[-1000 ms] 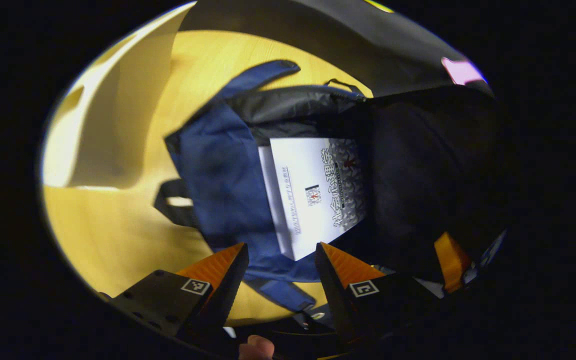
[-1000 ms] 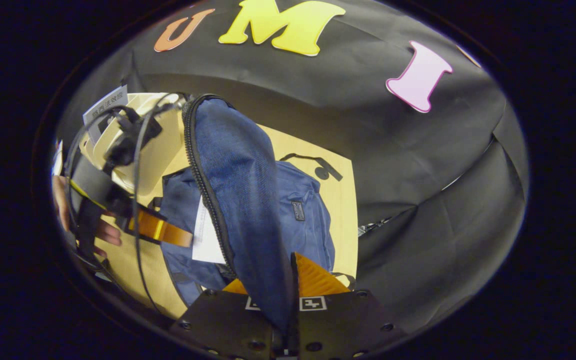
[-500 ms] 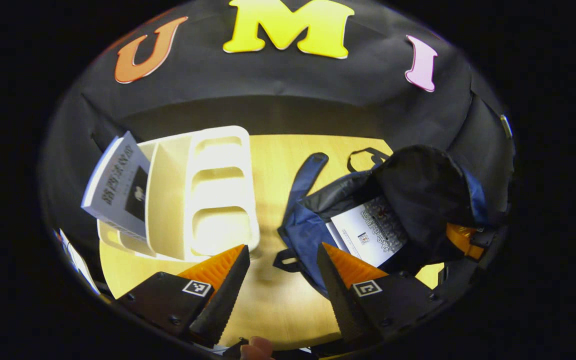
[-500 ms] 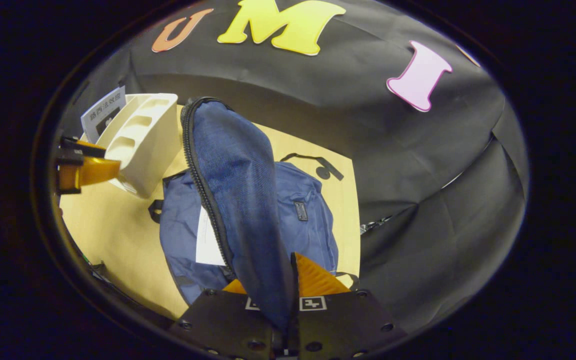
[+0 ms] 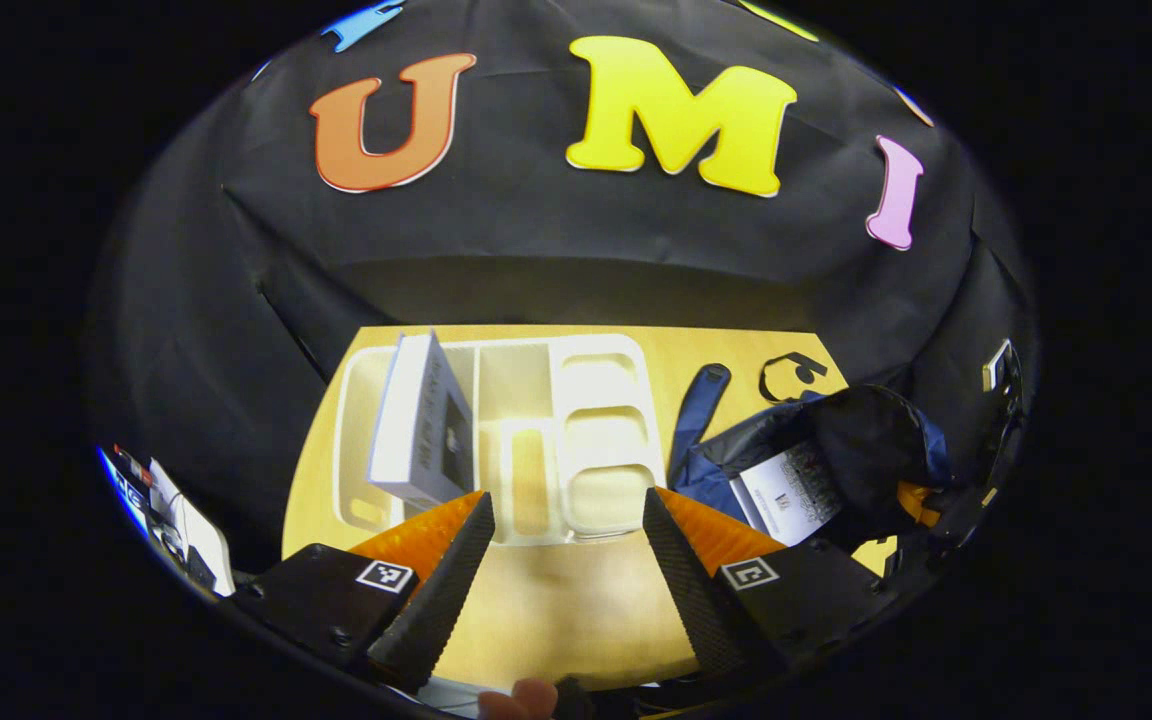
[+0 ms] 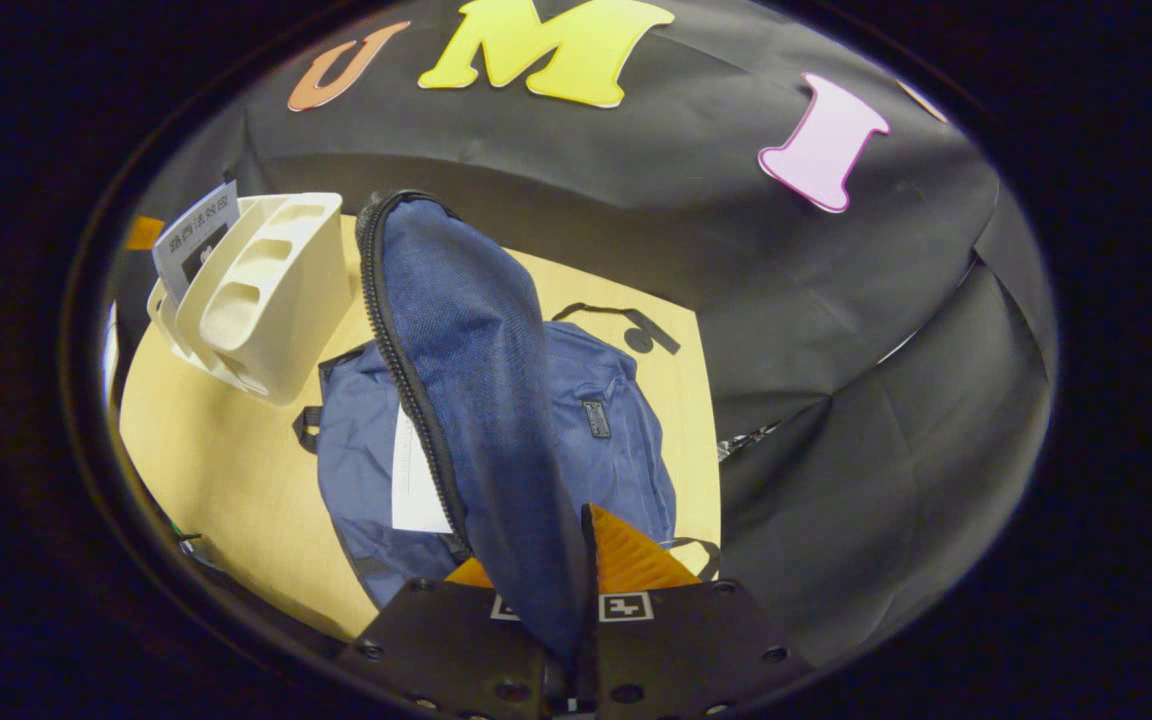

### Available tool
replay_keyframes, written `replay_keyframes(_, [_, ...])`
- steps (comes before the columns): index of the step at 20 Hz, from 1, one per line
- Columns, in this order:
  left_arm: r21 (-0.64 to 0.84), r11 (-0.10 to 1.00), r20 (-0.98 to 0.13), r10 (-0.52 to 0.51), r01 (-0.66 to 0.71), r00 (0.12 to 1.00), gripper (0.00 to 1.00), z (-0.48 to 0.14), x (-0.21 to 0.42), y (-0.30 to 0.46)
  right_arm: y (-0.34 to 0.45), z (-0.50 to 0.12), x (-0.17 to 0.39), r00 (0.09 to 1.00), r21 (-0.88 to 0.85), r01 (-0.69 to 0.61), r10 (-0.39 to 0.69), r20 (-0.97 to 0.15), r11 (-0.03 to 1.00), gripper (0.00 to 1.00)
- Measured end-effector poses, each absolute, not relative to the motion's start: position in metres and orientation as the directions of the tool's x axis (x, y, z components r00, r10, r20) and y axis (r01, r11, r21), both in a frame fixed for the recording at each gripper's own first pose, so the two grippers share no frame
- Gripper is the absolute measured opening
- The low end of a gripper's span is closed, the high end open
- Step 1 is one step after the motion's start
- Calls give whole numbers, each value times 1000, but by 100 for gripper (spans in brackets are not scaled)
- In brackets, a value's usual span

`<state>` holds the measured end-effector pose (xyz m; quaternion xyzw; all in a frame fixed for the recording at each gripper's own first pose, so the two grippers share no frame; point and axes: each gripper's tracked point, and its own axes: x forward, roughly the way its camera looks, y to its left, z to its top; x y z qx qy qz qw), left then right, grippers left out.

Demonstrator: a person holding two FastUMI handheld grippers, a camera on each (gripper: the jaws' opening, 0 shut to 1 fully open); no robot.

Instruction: Open the schoolbag, grab two books from the bookshelf and put them into the schoolbag.

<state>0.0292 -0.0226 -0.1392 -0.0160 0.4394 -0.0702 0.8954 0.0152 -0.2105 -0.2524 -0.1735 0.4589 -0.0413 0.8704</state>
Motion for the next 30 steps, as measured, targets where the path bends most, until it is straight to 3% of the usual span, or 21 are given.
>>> replay_keyframes(4, [-55,995,-816,-90,78,571,95,-135,47,25,-207,-255,12,574,-334,-83,-229,-786,939,0])
replay_keyframes(8, [-170,984,-837,-171,50,519,96,-133,67,32,-211,-252,11,573,-337,-72,-238,-784,939,1])
replay_keyframes(10, [-152,987,-855,-160,56,493,96,-137,80,51,-211,-253,10,571,-332,-71,-235,-787,941,1])
replay_keyframes(19, [-129,989,-956,-144,77,254,98,-195,98,74,-214,-254,10,562,-316,-61,-229,-795,947,1])
replay_keyframes(30, [-160,986,-985,-162,40,63,98,-242,100,75,-216,-255,8,554,-313,-63,-227,-801,948,0])
